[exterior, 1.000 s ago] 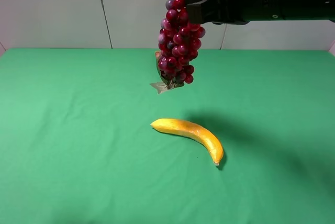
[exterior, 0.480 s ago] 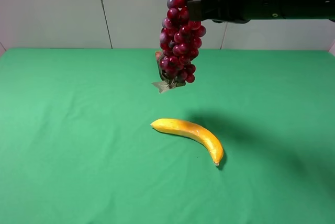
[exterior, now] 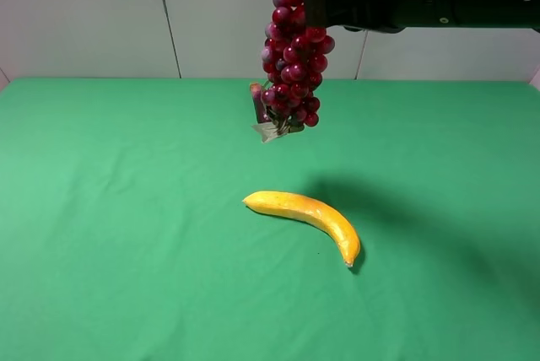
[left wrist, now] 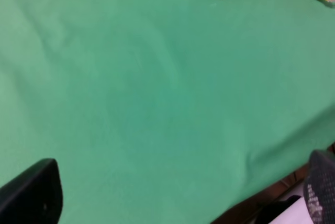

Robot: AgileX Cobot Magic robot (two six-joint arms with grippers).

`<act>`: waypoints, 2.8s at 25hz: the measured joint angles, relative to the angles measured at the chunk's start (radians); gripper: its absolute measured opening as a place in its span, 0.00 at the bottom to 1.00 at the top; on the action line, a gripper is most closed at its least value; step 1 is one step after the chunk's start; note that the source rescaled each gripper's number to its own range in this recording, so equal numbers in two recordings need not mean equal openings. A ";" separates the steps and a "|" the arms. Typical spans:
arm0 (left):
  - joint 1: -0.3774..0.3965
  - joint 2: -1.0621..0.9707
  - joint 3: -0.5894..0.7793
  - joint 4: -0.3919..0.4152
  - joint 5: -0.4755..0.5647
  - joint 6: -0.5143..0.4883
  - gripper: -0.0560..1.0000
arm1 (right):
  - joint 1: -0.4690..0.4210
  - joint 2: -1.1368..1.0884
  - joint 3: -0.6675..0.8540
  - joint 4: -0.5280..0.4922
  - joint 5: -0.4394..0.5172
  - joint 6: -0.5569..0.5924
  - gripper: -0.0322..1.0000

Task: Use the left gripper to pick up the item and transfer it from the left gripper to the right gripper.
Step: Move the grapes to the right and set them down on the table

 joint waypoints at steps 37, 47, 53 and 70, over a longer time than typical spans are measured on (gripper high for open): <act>0.781 0.000 0.000 -0.009 0.000 0.010 0.86 | -0.482 0.054 0.000 -0.251 0.273 0.001 0.03; 0.792 0.000 0.000 -0.008 0.000 0.010 0.86 | -0.486 0.149 0.000 -0.295 0.366 0.003 0.03; 0.792 0.000 0.000 -0.008 0.000 0.010 0.86 | -0.486 0.186 0.000 -0.414 0.537 0.111 0.03; 0.792 0.000 0.000 -0.008 0.000 0.010 0.86 | -0.486 0.221 0.000 -0.722 0.786 0.485 0.03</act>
